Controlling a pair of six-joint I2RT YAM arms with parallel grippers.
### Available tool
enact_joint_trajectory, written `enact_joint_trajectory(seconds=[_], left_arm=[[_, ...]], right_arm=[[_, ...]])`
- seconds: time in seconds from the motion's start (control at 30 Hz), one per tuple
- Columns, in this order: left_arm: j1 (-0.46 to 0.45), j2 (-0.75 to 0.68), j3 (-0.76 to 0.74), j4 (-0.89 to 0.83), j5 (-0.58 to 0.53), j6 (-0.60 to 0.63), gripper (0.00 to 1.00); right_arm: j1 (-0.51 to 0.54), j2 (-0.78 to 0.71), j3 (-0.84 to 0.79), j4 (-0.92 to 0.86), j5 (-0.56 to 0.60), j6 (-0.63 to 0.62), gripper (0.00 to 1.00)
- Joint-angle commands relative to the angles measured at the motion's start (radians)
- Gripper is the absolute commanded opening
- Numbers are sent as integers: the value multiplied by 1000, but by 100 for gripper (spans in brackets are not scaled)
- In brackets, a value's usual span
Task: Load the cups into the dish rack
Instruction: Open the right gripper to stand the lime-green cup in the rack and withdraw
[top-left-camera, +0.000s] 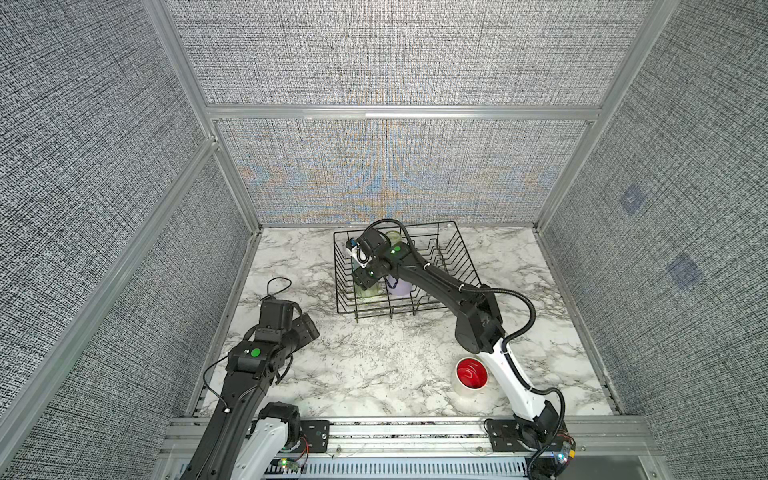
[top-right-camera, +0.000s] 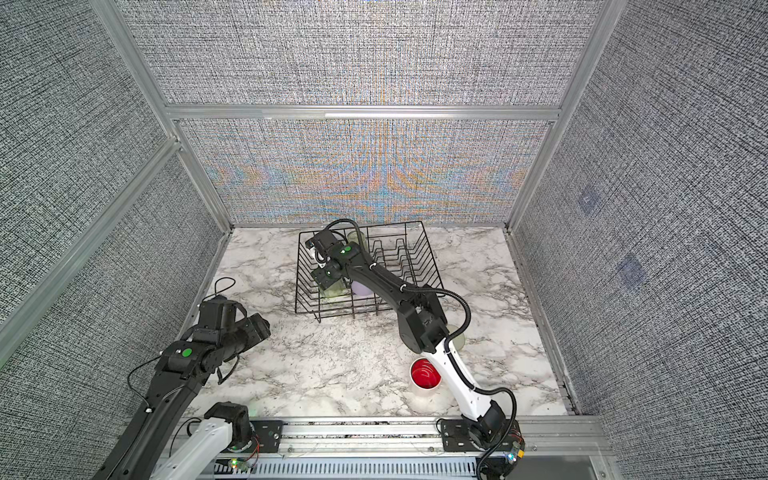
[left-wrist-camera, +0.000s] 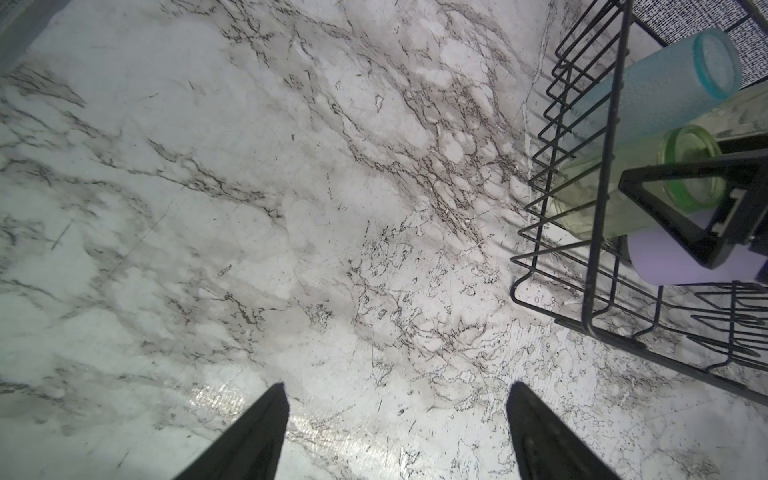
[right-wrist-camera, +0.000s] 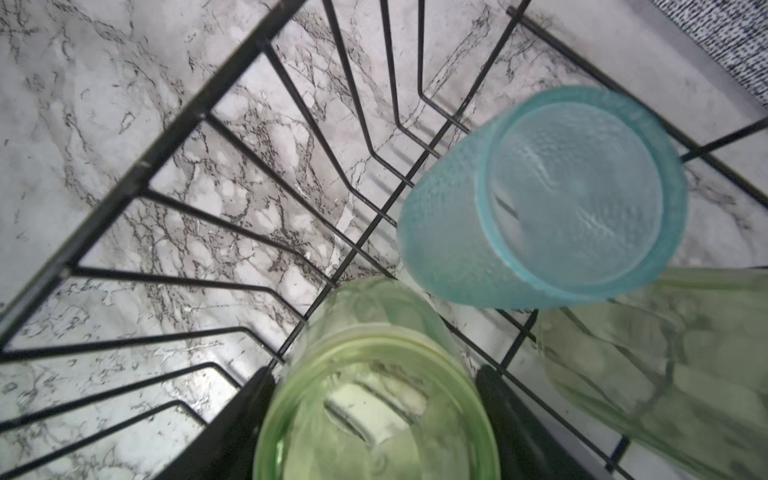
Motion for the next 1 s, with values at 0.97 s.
enact_joint_trajectory(seconds=[0.97], left_arm=[[0, -73, 58, 62, 165, 105, 89]], right_arm=[[8, -301, -193, 59, -10, 30, 83]])
